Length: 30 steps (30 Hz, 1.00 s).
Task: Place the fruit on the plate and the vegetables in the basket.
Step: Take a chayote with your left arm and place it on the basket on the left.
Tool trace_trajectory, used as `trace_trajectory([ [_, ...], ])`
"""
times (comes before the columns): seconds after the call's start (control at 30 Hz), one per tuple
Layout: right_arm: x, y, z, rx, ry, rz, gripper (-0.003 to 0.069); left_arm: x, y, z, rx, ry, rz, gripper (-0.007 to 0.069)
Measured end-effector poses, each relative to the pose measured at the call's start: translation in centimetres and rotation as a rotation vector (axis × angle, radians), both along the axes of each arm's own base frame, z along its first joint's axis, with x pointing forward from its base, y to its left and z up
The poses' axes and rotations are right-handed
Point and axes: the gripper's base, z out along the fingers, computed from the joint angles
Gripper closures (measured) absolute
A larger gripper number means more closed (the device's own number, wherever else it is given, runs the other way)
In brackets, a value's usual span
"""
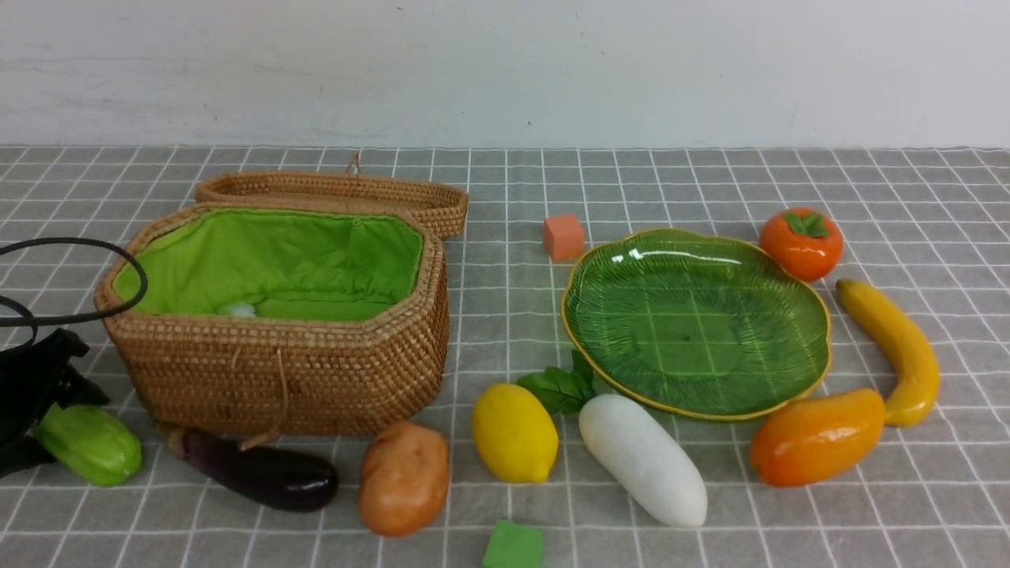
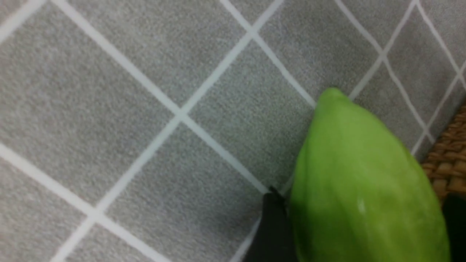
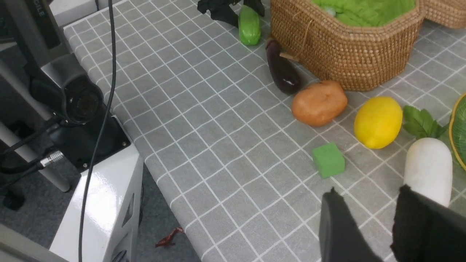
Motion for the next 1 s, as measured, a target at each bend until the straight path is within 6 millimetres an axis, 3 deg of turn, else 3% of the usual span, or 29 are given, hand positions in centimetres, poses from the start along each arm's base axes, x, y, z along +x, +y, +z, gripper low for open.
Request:
trace_trajectory([
  [0.07, 0.0, 0.0, 0.0, 0.005, 0.002, 0.003, 0.0423, 0.0, 0.0, 0.0, 0.025, 0.009, -0.031, 0.0158],
  [0.3, -0.1, 0.1, 0.1, 0.017, 0.007, 0.010, 0.0423, -0.7, -0.2, 1.1, 0.087, 0.034, -0.125, 0.0157],
  [0.37, -0.1, 0.1, 0.1, 0.022, 0.006, 0.011, 0.0423, -1.1, -0.3, 2.5, 0.122, 0.018, -0.148, 0.0157],
  [0.4, -0.1, 0.1, 0.2, 0.024, 0.004, 0.009, 0.0423, -1.4, -0.3, 3.5, 0.149, -0.003, -0.157, 0.0157],
  [0.43, 0.0, 0.1, 0.2, 0.032, -0.003, 0.003, 0.0423, -2.1, -0.5, 5.9, 0.208, -0.058, -0.168, 0.0157],
  [0.5, 0.0, 0.1, 0.3, 0.037, -0.006, 0.001, 0.0423, -2.6, -0.7, 7.7, 0.244, -0.108, -0.168, 0.0157],
  [0.57, 0.1, 0.1, 0.4, 0.046, -0.018, -0.009, 0.0421, -3.6, -1.6, 11.6, 0.322, -0.211, -0.207, 0.0157],
  [0.67, 0.4, 0.0, 0.5, 0.046, -0.046, -0.037, 0.0421, -3.4, -4.6, 16.9, 0.494, -0.349, -0.429, 0.0157],
  [0.77, 0.9, -0.3, 0.6, 0.025, -0.088, -0.081, 0.0421, -2.3, -8.6, 20.5, 0.652, -0.450, -0.715, 0.0157],
  [0.8, 0.9, -0.3, 0.6, 0.024, -0.089, -0.085, 0.0421, -2.1, -8.9, 20.7, 0.678, -0.451, -0.750, 0.0157],
  [0.83, 1.1, -0.5, 0.5, 0.011, -0.101, -0.112, 0.0421, -1.2, -11.0, 21.8, 0.788, -0.481, -0.924, 0.0157],
  [0.9, 1.3, -0.7, 0.4, -0.001, -0.096, -0.137, 0.0421, 0.2, -13.4, 22.6, 0.915, -0.498, -1.114, 0.0157],
  [1.0, 1.4, -0.8, 0.3, -0.009, -0.080, -0.157, 0.0423, 2.2, -15.2, 21.8, 1.031, -0.459, -1.279, 0.0157],
])
